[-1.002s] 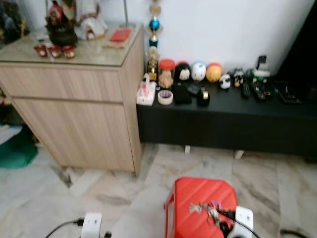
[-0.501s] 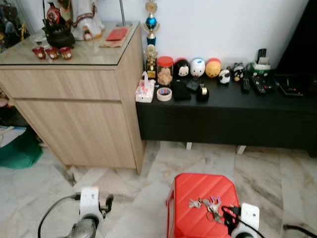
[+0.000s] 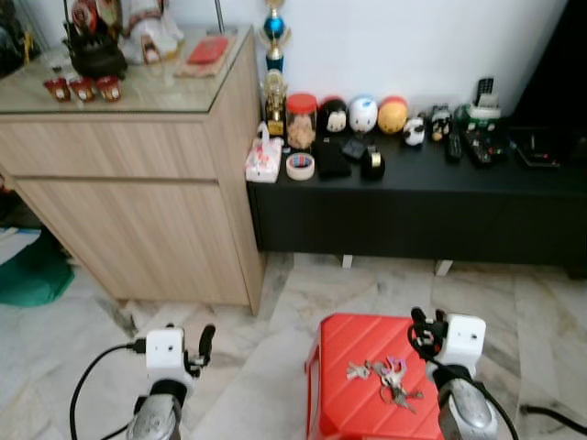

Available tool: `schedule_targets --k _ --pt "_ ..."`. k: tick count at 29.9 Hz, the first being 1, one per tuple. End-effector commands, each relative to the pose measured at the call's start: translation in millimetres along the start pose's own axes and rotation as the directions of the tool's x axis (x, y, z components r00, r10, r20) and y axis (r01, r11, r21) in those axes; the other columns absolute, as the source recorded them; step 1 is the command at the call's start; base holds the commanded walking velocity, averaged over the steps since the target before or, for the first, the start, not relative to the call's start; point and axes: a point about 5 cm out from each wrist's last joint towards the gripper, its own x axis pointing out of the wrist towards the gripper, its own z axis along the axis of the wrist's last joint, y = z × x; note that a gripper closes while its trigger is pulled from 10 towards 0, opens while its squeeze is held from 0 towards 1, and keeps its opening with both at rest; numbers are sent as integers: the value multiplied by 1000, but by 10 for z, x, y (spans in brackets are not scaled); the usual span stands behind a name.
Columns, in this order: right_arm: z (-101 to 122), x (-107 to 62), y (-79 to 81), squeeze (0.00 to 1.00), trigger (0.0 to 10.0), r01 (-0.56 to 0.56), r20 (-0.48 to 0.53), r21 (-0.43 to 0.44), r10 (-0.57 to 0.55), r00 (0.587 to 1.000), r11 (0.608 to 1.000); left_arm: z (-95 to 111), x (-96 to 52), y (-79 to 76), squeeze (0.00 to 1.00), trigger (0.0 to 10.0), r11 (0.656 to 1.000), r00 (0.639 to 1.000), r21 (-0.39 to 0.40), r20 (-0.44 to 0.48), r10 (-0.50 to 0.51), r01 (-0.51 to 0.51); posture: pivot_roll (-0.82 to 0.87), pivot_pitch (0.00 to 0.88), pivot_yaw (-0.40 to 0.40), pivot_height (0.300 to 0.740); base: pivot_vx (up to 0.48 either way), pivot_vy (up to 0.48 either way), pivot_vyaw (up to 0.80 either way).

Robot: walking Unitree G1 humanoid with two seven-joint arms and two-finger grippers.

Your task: Hang keys on a hook

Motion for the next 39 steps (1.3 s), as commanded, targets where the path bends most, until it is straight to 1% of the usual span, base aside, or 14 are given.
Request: schedule_targets --k 1,4,6,8,10,14,19,22,25,28,30,32,34,39 --pt "16 -15 38 0 10000 -22 14 -10 22 1000 1000 43 41 -12 0 10000 1000 1000 -16 5 0 0 -45 9 27 740 0 0 0" --pt "15 -23 31 0 10000 -13 15 -15 13 1000 1000 87 64 -23 0 10000 1000 1000 -27 19 6 -5 -44 9 27 740 0 0 0" --pt "3 -21 10 0 10000 3 0 16 -3 1000 1000 181 85 -65 0 10000 1000 998 -26 58 -8 9 -35 0 20 740 0 0 0" --pt "28 -2 -7 0 10000 19 6 2 -19 1000 1000 230 95 -84 0 10000 1000 997 -17 76 -16 18 -34 0 19 740 0 0 0" --pt "43 20 -13 0 10000 30 4 11 -30 1000 999 232 105 -56 0 10000 999 997 -33 75 3 -1 -34 0 17 740 0 0 0" --pt "82 35 -17 0 10000 29 14 -6 -29 999 1000 226 114 -15 0 10000 999 998 -32 65 13 -11 -43 0 13 740 0 0 0" --pt "50 18 -25 0 10000 29 -7 -9 -29 1000 1000 255 112 -41 0 10000 999 998 -41 68 5 -3 -37 0 10 740 0 0 0" --pt "37 7 -13 0 10000 26 -14 6 -26 1000 1000 254 111 -44 0 10000 999 998 -42 66 5 -2 -39 0 7 740 0 0 0" --pt "21 -4 -5 0 10000 13 -25 -14 -13 1000 1000 259 122 -45 0 10000 999 998 -38 65 2 1 -33 0 3 740 0 0 0" --pt "24 6 -16 0 10000 18 -31 -9 -18 999 1000 276 144 -39 0 10000 999 998 -37 66 2 1 -31 0 -3 740 0 0 0" --pt "15 29 -27 0 10000 25 -54 18 -24 998 1000 286 173 -26 0 10000 999 998 -37 62 6 -4 -27 5 -8 740 0 0 0" --pt "10 40 -24 0 10000 24 -69 20 -22 997 1000 291 182 -22 0 10000 999 998 -37 63 7 -5 -25 7 -9 740 0 0 0" --pt "0 55 -25 0 10000 26 -89 10 -25 996 1000 300 192 -19 0 10000 999 998 -36 65 6 -4 -24 10 -12 731 0 0 0" --pt "13 74 -14 0 10000 22 -88 17 -20 996 1000 318 215 -11 0 10000 1000 998 -27 66 5 -3 -23 20 -16 701 0 0 0"
